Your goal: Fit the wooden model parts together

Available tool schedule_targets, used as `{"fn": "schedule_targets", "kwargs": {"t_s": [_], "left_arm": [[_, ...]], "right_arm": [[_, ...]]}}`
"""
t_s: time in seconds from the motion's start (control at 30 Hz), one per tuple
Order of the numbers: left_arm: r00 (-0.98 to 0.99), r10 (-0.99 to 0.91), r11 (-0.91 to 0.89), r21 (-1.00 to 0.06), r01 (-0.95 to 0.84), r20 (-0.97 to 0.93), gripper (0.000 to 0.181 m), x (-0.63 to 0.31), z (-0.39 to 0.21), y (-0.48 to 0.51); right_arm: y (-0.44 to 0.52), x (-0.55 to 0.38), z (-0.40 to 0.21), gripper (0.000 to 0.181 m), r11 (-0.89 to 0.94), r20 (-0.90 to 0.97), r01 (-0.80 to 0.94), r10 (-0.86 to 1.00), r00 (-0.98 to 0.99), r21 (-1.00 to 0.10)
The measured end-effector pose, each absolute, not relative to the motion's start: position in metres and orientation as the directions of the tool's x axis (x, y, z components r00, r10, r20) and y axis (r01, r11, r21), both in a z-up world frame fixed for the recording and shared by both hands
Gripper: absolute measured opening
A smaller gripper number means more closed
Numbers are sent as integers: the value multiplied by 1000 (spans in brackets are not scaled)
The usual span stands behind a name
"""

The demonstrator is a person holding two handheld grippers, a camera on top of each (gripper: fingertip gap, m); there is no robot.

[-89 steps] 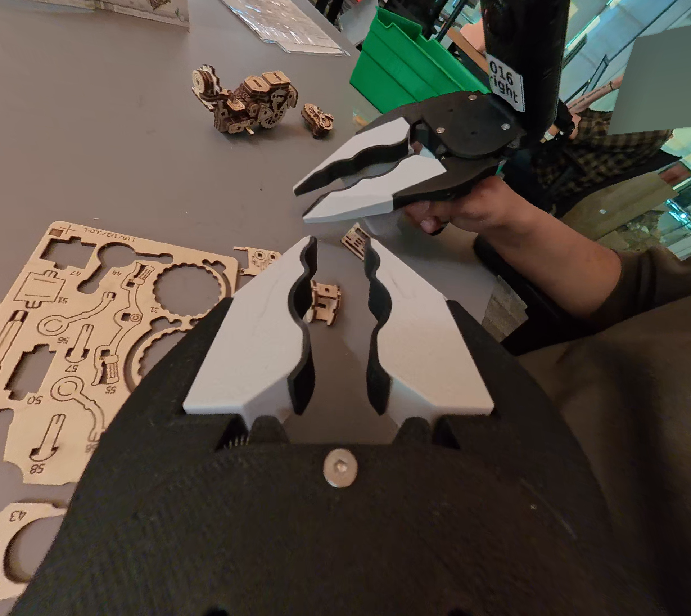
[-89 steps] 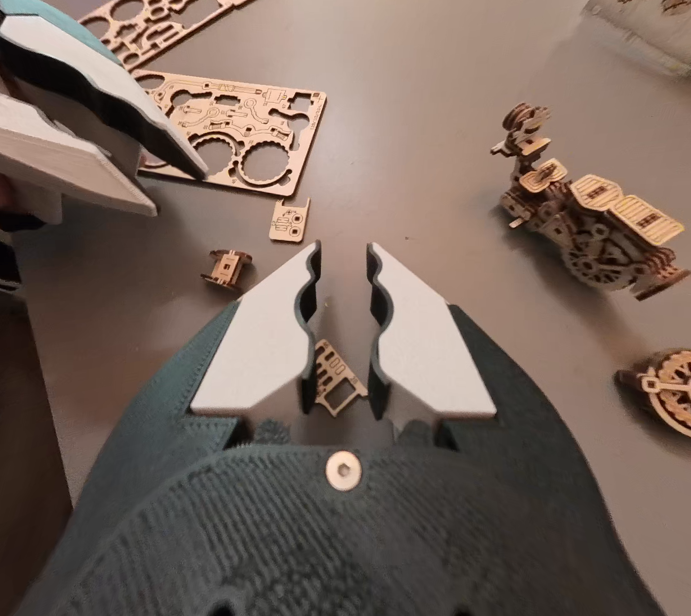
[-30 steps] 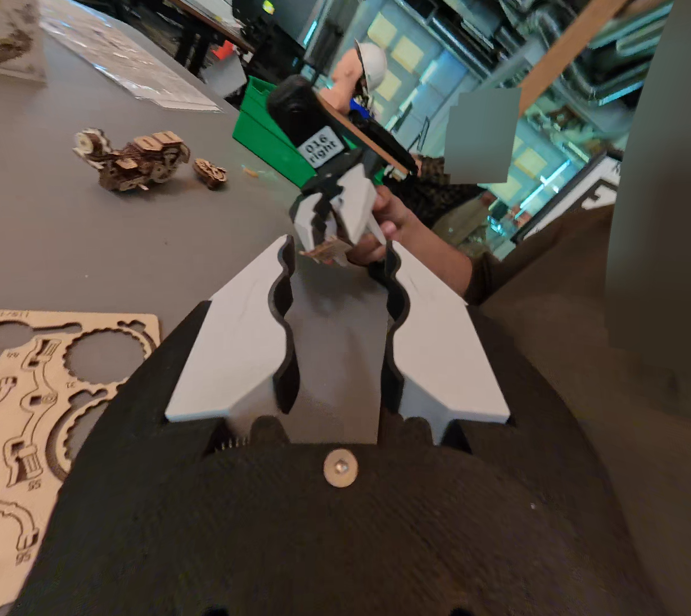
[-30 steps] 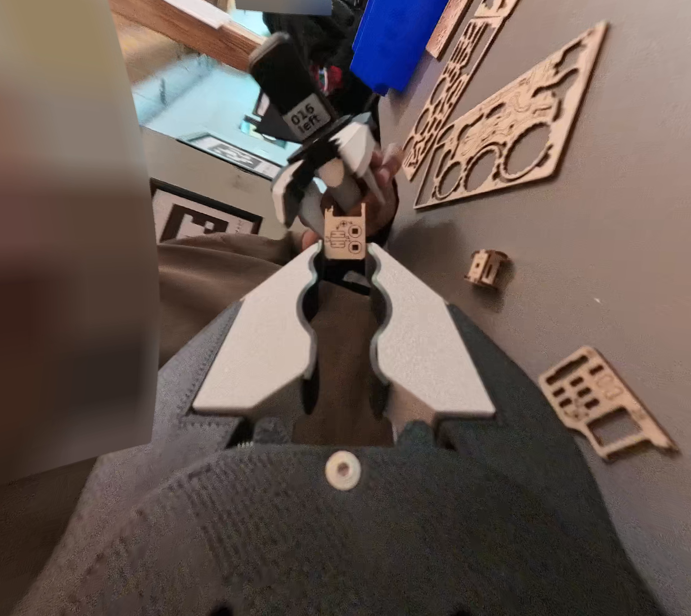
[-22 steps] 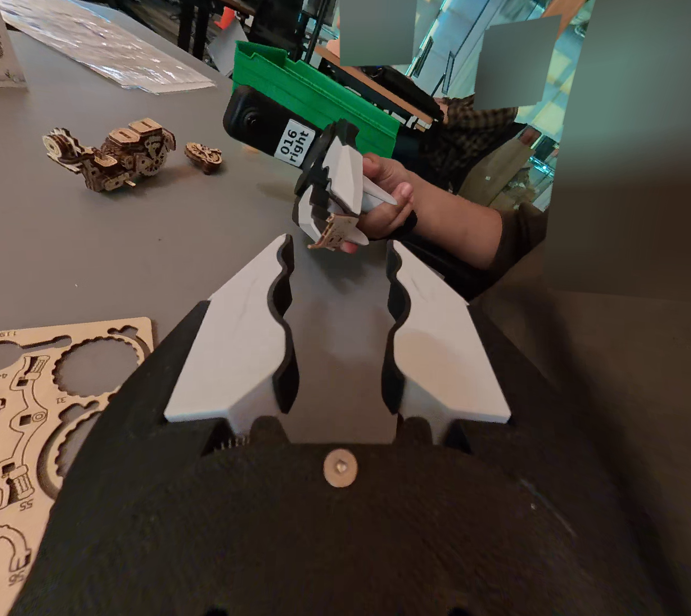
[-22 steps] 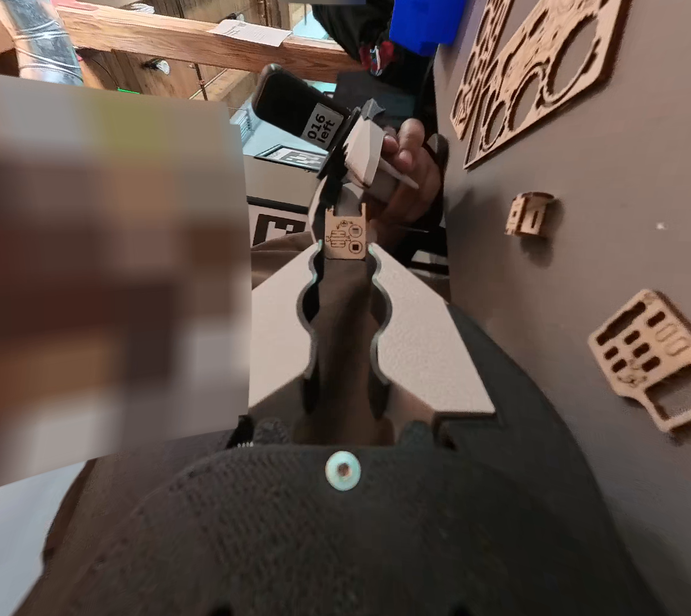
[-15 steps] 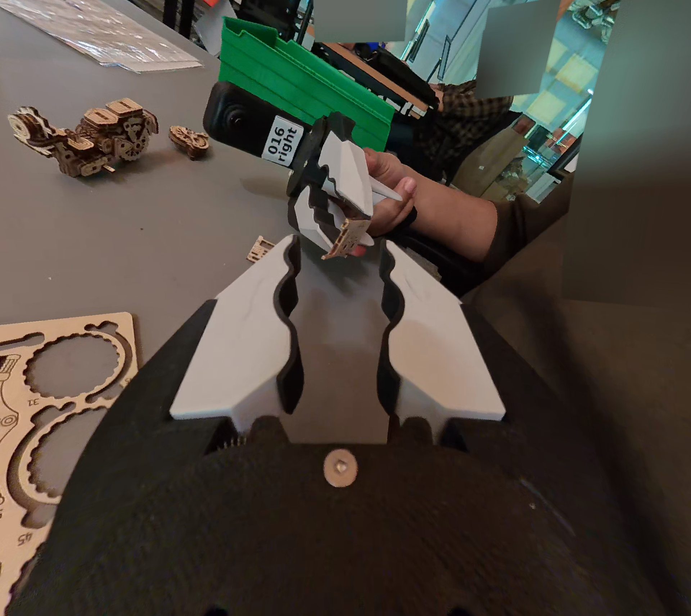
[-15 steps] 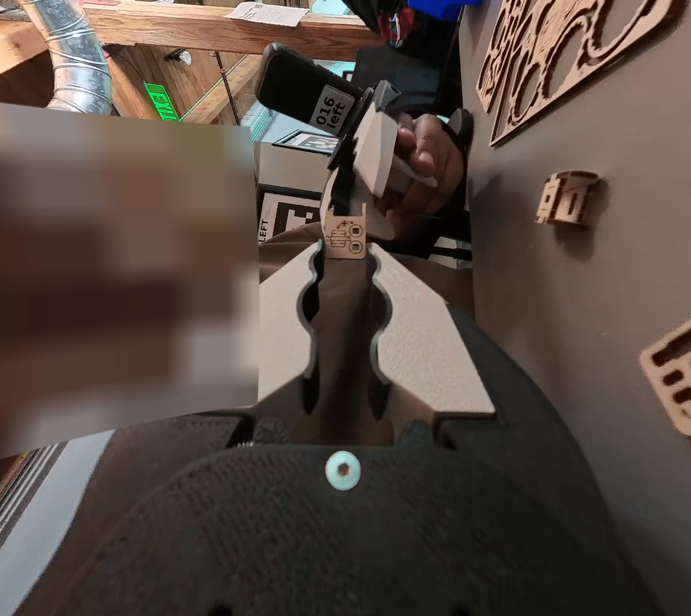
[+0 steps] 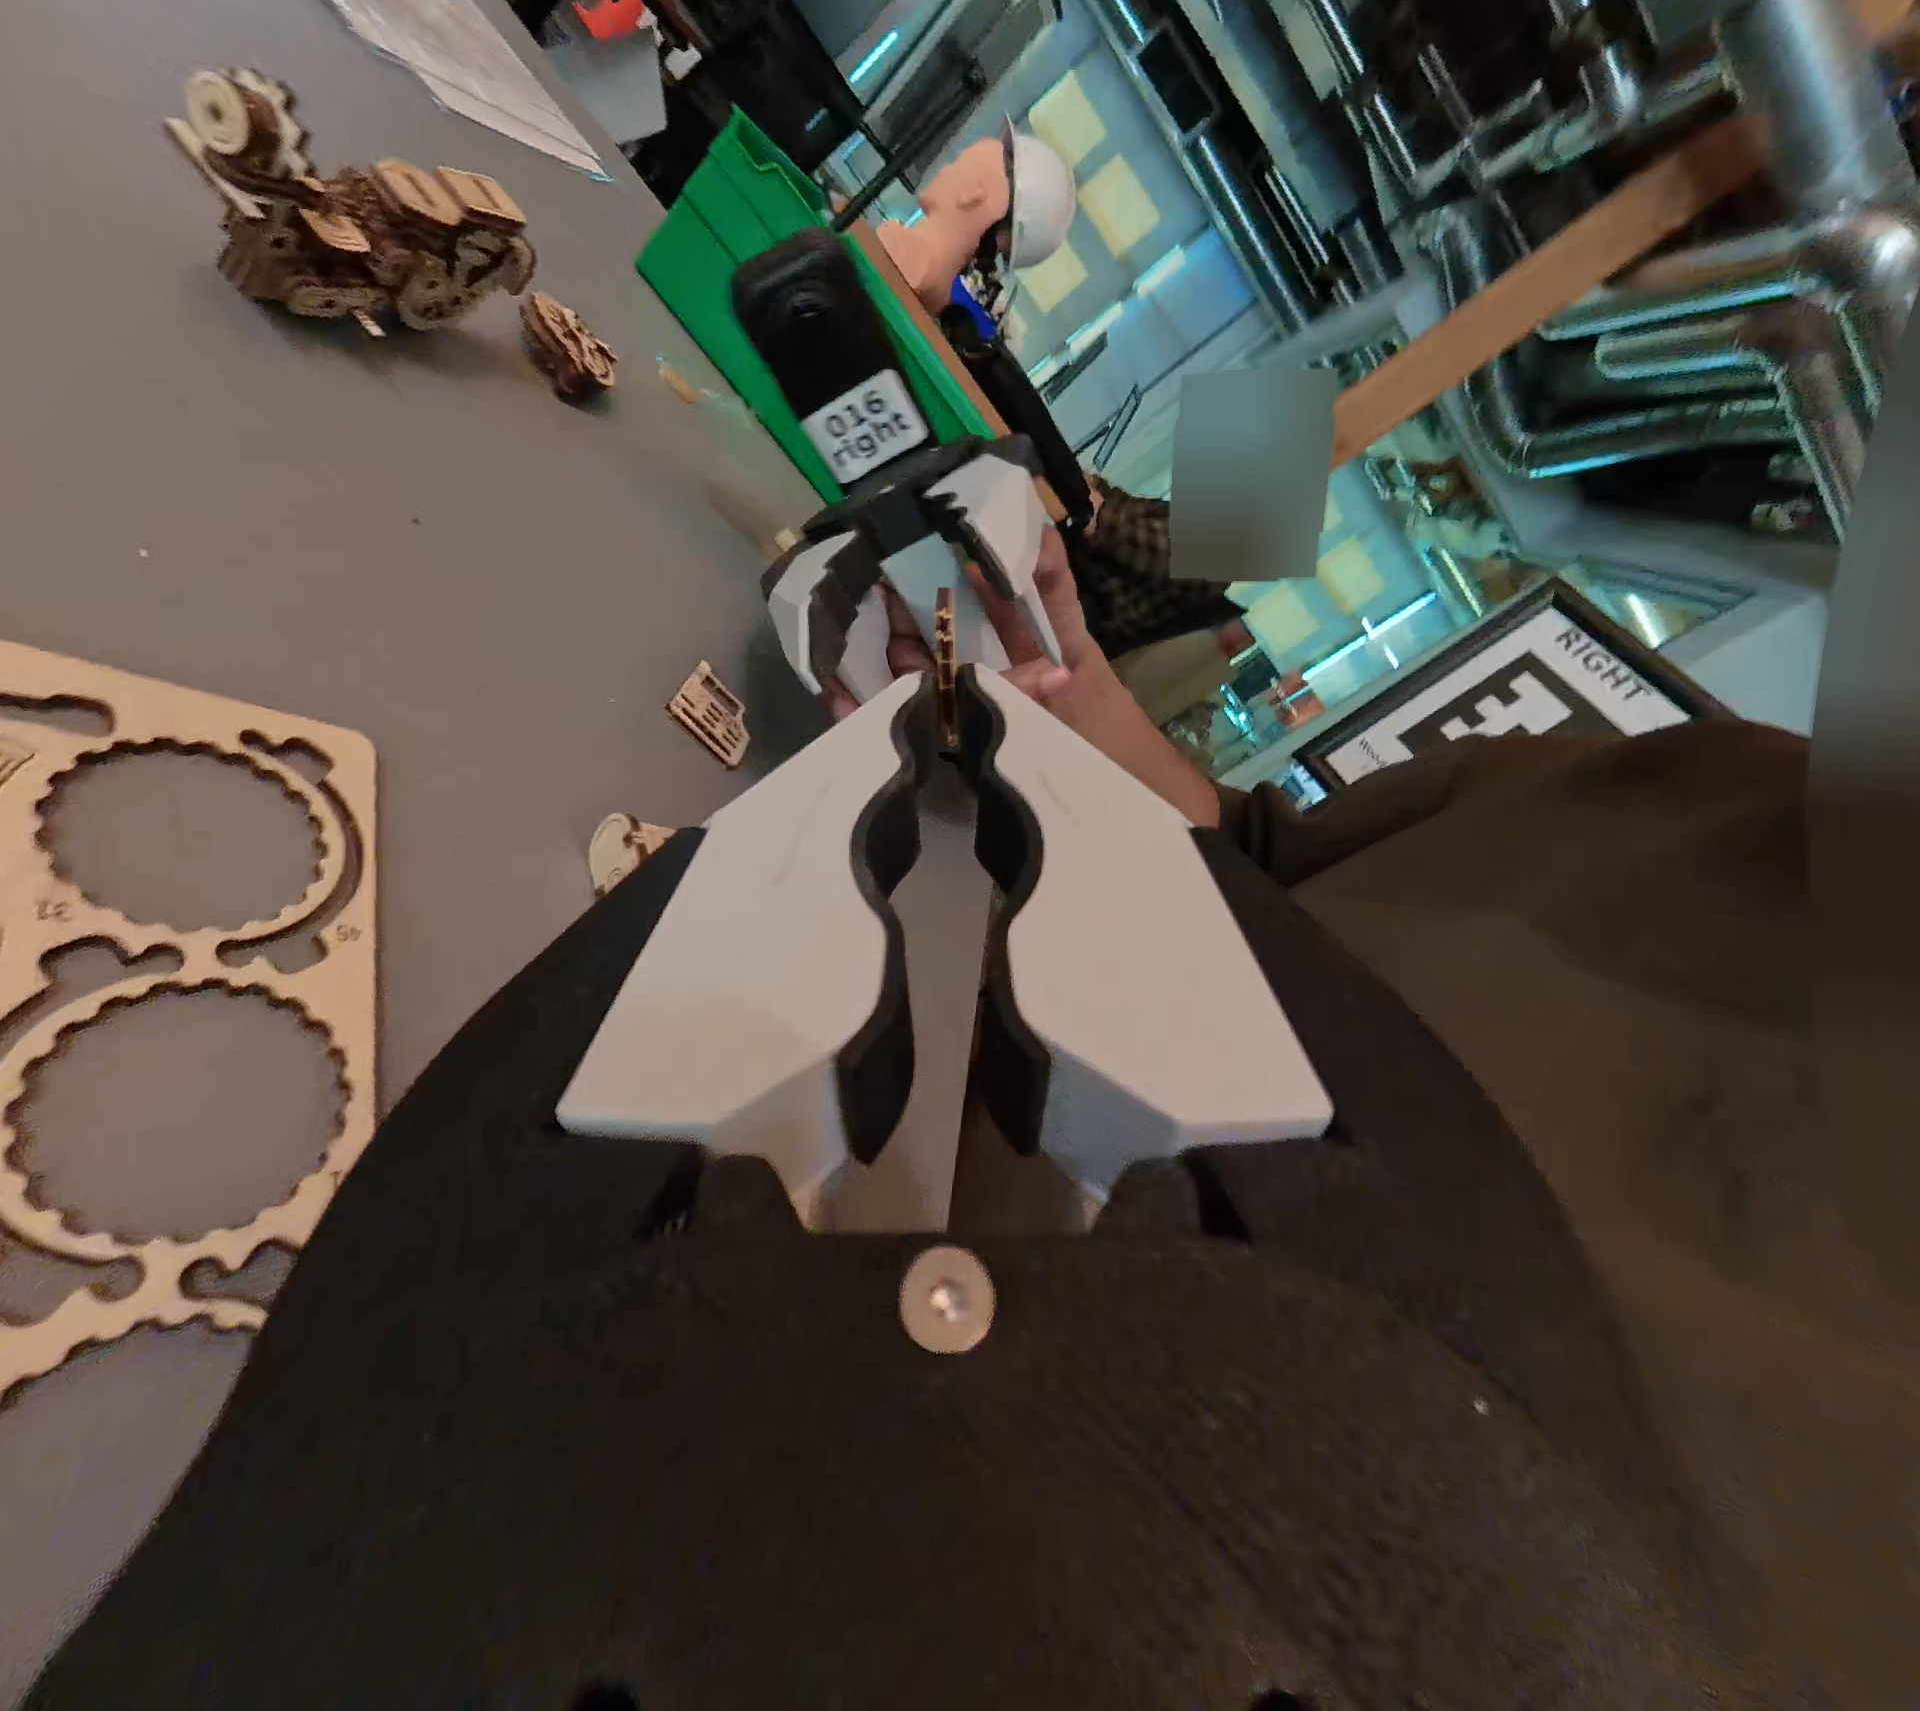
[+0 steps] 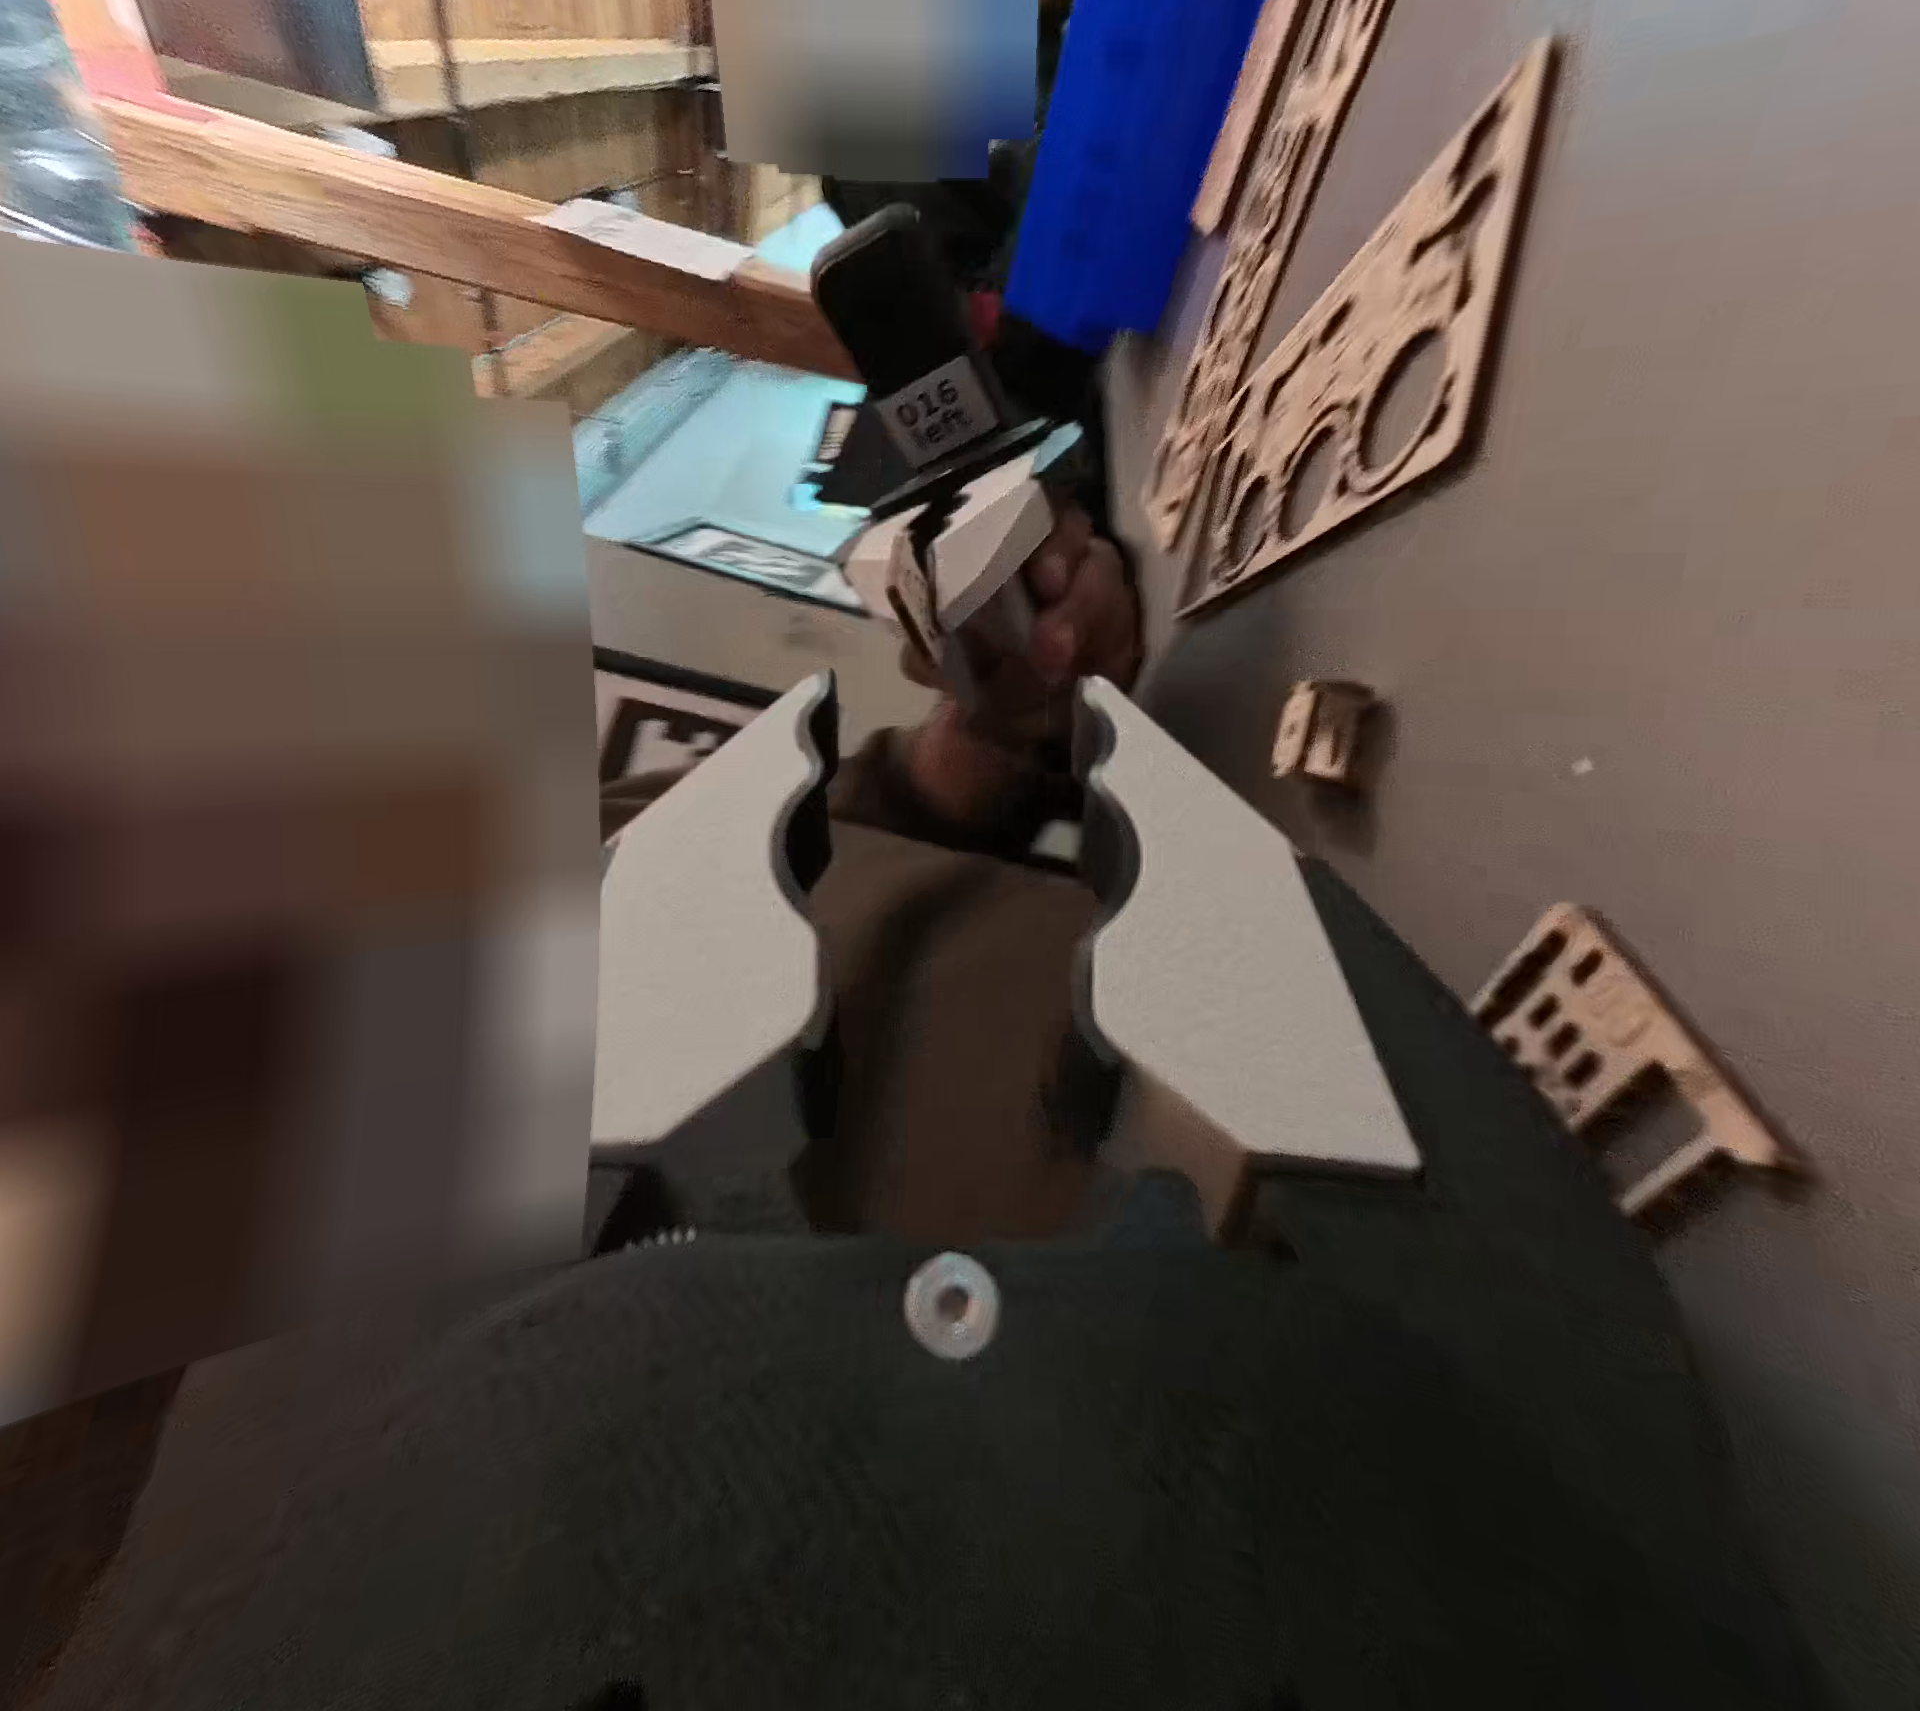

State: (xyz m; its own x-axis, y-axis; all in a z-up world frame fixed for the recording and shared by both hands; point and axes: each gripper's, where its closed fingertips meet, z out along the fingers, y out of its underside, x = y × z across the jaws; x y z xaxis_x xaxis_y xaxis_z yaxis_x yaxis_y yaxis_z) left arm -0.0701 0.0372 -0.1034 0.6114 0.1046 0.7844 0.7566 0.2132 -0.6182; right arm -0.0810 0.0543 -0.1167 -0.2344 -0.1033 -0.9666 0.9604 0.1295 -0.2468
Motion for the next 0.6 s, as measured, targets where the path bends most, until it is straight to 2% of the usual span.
{"fn": "schedule_targets", "kwargs": {"t_s": [0.03,0.13,0.23,0.47,0.6], "left_arm": [[601,104,223,-607,763,793,1,-72,-104,35],[591,112,230,-599,767,799,1,-74,-106,34],[591,122,221,-602,767,797,1,-73,-108,37],[594,156,219,-614,758,789,1,-79,-112,37],[601,259,247,-654,715,756,1,-102,-114,31]], "right_arm": [[54,-84,-117,42,108,-948,942,-64,-313,-318],[53,-90,-108,37,51,-857,857,20,-515,-513],[51,-88,-98,33,22,-768,771,64,-637,-637],[61,-91,-112,26,35,-556,585,273,-785,-810],[93,-135,-126,39,70,-312,430,585,-749,-900]]}}
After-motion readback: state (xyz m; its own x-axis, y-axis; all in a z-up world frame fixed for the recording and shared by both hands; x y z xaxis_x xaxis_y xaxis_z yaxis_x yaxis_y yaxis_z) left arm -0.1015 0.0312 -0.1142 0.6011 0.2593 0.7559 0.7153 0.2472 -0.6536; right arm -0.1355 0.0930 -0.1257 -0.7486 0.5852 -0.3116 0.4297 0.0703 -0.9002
